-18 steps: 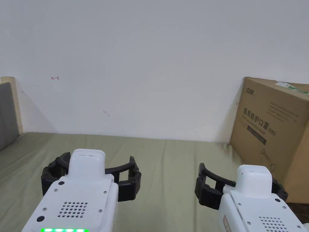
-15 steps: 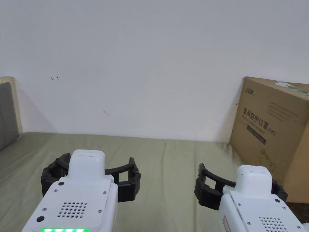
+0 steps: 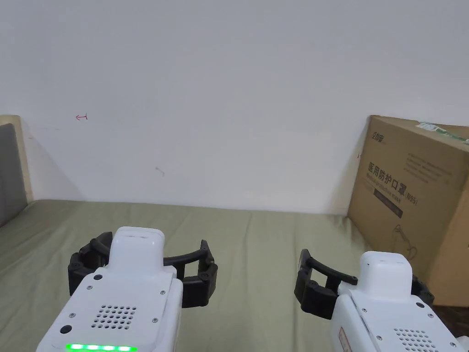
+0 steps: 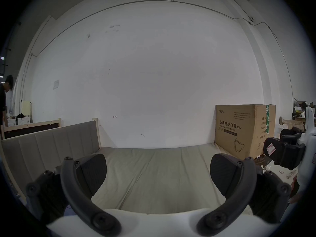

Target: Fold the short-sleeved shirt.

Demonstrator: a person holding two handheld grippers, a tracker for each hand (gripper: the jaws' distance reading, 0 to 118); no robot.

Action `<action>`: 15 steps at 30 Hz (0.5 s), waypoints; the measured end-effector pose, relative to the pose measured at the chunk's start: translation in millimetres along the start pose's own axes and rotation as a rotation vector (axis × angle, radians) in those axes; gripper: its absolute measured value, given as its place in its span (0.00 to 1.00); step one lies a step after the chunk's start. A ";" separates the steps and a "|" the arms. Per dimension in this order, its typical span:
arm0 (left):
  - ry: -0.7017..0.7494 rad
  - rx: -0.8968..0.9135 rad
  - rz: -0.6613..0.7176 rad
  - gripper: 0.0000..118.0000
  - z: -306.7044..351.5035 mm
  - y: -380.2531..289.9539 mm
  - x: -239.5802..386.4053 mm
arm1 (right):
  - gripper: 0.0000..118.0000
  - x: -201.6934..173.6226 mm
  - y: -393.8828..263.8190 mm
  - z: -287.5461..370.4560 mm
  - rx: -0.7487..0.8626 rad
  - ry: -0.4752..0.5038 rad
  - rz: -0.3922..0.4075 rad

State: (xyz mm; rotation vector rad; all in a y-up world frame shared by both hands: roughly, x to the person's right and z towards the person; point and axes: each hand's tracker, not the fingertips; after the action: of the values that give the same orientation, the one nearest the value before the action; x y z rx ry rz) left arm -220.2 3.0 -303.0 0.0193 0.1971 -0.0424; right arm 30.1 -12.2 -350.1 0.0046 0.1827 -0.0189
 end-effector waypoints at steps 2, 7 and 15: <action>0.000 0.007 0.005 1.00 1.4 0.0 -0.2 | 0.95 -0.4 -0.3 -0.5 -0.003 -0.002 0.008; 0.001 -0.003 0.009 1.00 1.3 -0.8 0.4 | 0.95 -1.4 -1.4 0.1 -0.003 -0.007 0.015; 0.006 0.012 -0.025 1.00 4.5 -2.9 3.6 | 0.95 -3.3 -0.6 3.5 0.002 -0.006 0.027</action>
State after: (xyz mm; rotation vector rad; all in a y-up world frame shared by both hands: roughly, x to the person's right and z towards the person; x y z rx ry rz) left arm -215.9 -0.2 -299.4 0.0290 0.2027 -0.0689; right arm 27.6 -12.8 -346.0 0.0094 0.1768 0.0081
